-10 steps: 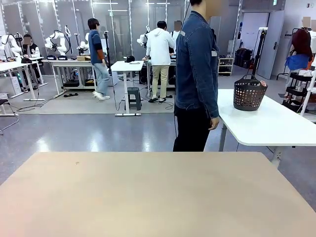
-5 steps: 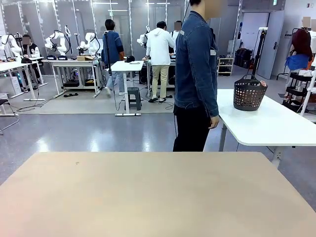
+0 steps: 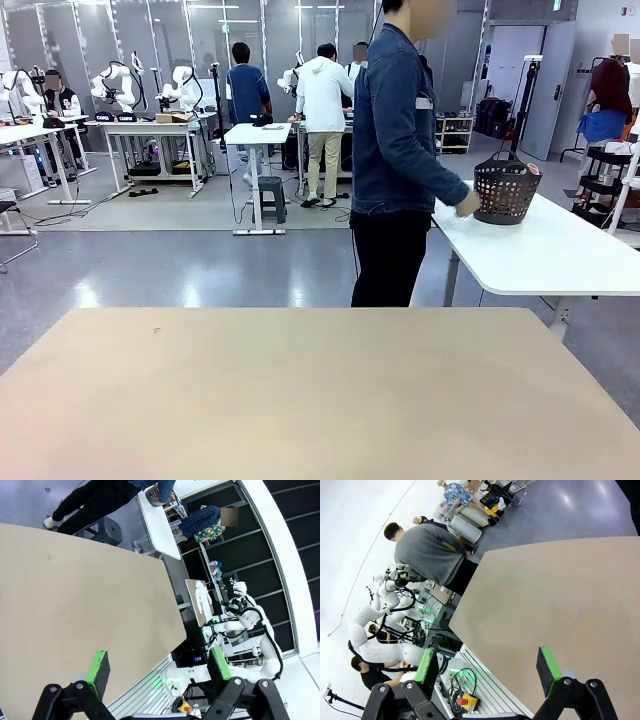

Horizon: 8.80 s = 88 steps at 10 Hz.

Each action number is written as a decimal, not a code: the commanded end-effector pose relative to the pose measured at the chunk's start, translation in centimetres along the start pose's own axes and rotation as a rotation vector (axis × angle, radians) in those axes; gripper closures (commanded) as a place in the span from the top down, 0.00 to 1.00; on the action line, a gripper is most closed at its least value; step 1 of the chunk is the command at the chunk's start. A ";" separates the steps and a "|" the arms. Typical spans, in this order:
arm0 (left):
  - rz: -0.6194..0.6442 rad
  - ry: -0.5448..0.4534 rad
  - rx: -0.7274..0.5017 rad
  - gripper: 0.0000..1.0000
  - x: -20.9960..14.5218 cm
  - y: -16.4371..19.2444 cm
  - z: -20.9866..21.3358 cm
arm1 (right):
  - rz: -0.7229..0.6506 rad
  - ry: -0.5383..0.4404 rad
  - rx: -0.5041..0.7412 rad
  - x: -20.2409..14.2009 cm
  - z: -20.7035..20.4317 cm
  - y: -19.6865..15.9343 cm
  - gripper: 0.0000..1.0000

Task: Fold the towel.
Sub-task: Grab the top end of the 100 cm Hotel Towel extended by the human.

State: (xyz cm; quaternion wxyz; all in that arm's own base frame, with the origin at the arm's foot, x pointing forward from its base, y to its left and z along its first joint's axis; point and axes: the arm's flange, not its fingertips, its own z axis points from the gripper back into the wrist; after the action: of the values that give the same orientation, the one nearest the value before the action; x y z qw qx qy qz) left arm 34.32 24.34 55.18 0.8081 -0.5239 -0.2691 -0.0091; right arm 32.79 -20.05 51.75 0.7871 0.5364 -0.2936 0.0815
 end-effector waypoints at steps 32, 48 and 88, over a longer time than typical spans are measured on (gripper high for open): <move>-0.008 -0.001 -0.022 1.00 0.1 0.0 0.0 | 0.021 -0.006 0.011 0.2 0.0 -0.1 1.00; -0.008 -0.001 -0.022 1.00 0.1 0.0 0.0 | 0.021 -0.006 0.011 0.2 0.0 -0.1 1.00; -0.177 0.052 0.086 1.00 0.3 -2.4 -0.2 | 0.174 0.045 -0.043 0.8 0.3 2.4 1.00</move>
State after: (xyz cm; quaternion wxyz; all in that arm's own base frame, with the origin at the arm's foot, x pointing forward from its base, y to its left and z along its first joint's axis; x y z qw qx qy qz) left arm 34.31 23.91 55.82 0.8152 -0.5086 -0.2749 -0.0342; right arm 32.82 -19.79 52.47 0.7892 0.5238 -0.3033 0.1044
